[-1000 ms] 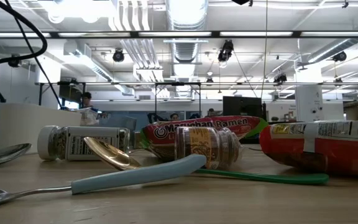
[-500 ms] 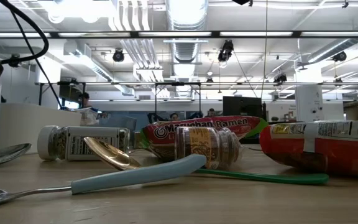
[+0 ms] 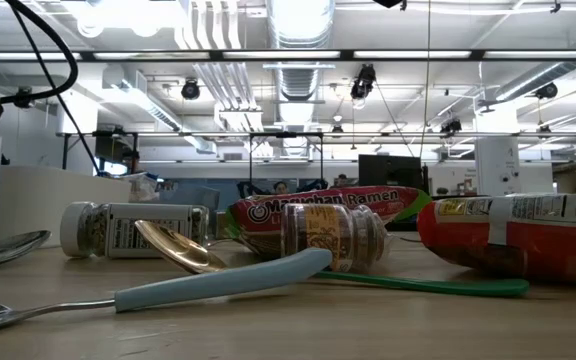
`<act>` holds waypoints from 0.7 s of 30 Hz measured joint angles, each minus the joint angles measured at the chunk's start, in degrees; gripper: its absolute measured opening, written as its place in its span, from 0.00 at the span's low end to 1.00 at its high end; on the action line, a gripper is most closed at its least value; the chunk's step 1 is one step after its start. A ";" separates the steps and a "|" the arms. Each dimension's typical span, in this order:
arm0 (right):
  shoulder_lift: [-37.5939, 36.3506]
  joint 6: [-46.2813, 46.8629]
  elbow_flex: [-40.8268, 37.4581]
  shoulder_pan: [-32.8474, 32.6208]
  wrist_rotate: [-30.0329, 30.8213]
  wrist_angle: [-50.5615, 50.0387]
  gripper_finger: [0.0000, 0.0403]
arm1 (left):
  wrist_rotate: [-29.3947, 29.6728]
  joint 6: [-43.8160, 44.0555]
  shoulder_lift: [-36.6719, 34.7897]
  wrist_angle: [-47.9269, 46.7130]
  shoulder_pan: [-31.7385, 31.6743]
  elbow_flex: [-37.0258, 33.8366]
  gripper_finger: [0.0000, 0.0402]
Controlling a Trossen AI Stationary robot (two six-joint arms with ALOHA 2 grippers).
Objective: Pick & Place Food Item
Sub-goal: Put the white seasoning bottle into the white bin
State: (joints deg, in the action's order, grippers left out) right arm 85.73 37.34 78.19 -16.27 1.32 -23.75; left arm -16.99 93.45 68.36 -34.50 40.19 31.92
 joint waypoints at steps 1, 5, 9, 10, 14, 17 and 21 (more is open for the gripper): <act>0.00 0.00 0.00 0.00 0.00 -0.01 0.69 | 0.00 0.00 0.00 0.01 -0.08 0.00 0.23; 0.00 0.00 0.00 0.00 -0.04 -0.01 0.69 | -0.22 0.00 0.00 0.08 -0.35 0.04 0.29; 0.00 0.00 0.00 0.00 -0.27 -0.01 0.69 | -0.66 -0.07 0.00 0.21 -0.66 0.04 0.37; 0.00 0.00 0.00 0.00 -0.28 -0.01 0.69 | -0.66 -0.07 0.00 0.21 -0.66 0.04 0.40; 0.00 0.00 0.00 0.00 -0.28 -0.01 0.69 | -0.85 -0.11 0.00 0.35 -0.70 0.04 0.50; 0.02 -0.01 0.00 0.00 -0.28 -0.01 0.69 | -1.96 0.04 0.00 1.14 -1.06 0.04 0.56; 0.02 -0.02 0.00 0.00 -0.29 -0.01 0.69 | -4.28 0.02 0.00 3.06 -2.04 0.63 0.61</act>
State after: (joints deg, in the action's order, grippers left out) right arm 85.75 37.32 78.19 -16.27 1.03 -23.77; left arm -21.28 93.47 68.36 -31.43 38.14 32.55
